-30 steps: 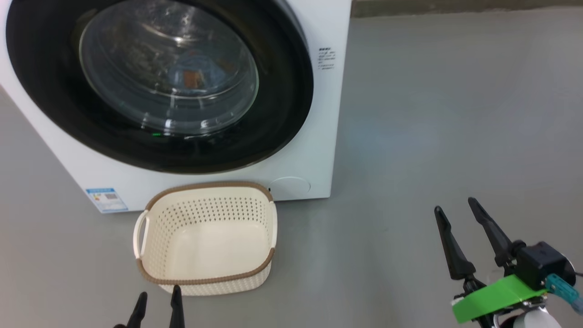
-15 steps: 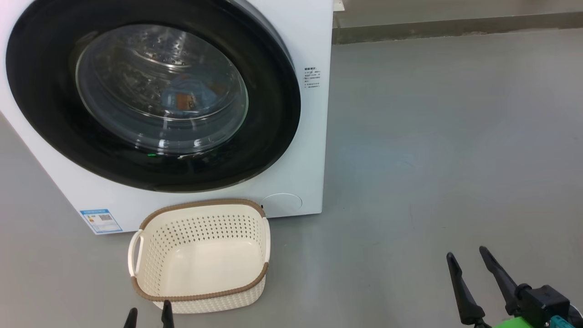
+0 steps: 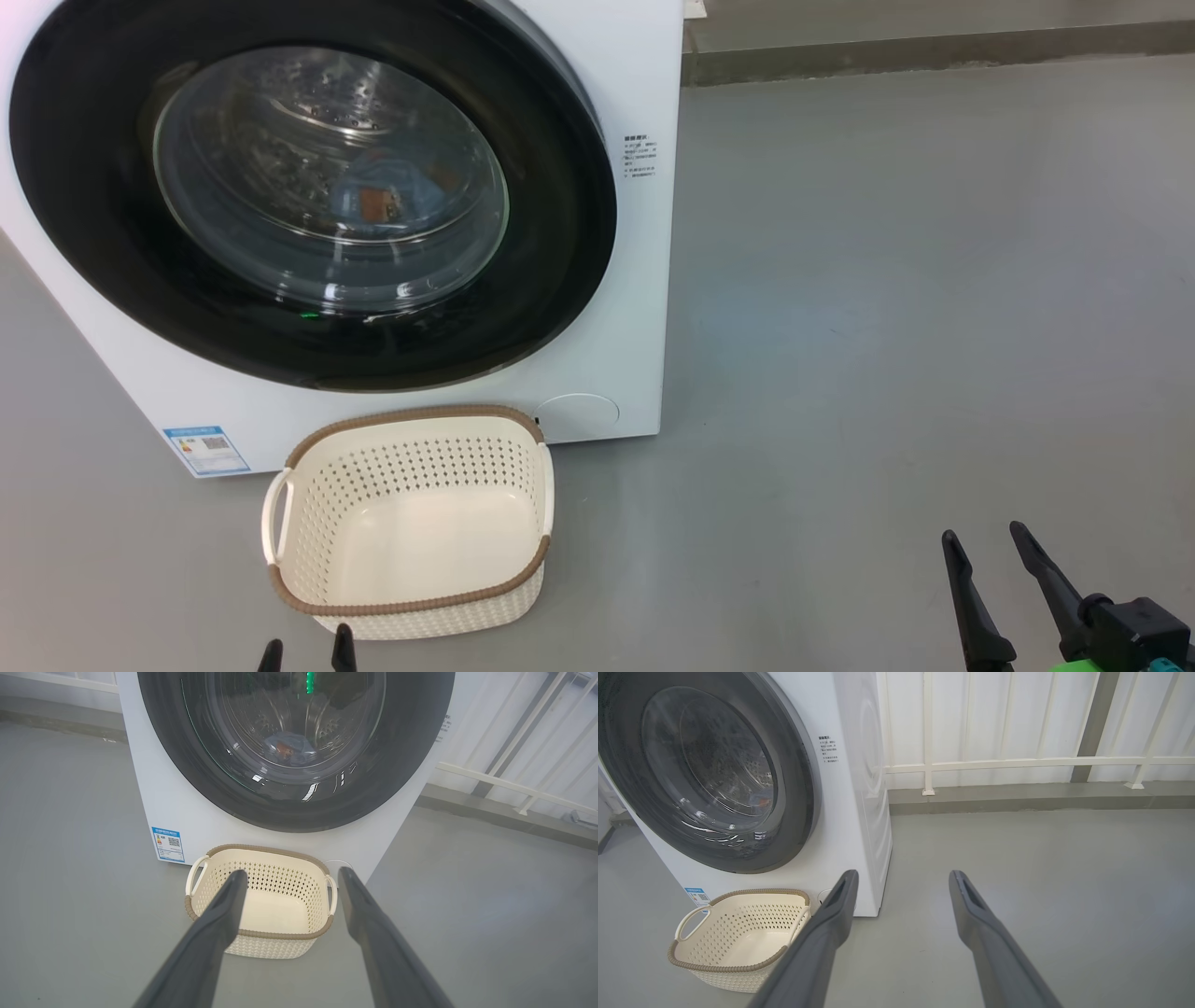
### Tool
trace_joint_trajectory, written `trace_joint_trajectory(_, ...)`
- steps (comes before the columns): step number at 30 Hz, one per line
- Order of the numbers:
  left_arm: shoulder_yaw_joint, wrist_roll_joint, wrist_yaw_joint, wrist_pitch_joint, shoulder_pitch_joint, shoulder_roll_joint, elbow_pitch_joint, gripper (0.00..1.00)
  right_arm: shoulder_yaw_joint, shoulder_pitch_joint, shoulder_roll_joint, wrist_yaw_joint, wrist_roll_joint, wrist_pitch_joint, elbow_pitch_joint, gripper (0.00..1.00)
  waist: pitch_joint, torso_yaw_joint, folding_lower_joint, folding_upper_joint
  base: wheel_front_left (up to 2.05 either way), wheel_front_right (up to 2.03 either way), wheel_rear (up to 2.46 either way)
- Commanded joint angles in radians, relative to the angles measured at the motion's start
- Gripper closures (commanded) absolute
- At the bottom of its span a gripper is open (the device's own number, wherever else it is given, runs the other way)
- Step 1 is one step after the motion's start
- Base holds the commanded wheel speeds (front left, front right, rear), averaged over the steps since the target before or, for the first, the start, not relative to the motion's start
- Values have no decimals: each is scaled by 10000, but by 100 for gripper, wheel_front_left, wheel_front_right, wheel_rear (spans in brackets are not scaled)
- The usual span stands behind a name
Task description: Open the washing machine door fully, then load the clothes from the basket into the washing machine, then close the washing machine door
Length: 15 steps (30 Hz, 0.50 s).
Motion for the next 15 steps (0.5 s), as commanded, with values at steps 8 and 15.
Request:
trace_joint_trajectory(8,286,74,6,-67,-192,83,-261,0,169,-236,-115,-57,-75,-48,-207,0,56,55,1,0,0,0,0)
trace_joint_trajectory(15,307,20,-40,-67,-209,83,-302,0,167,-297,-122,-57,-64,-48,-205,0,81,157,1,0,0,0,0)
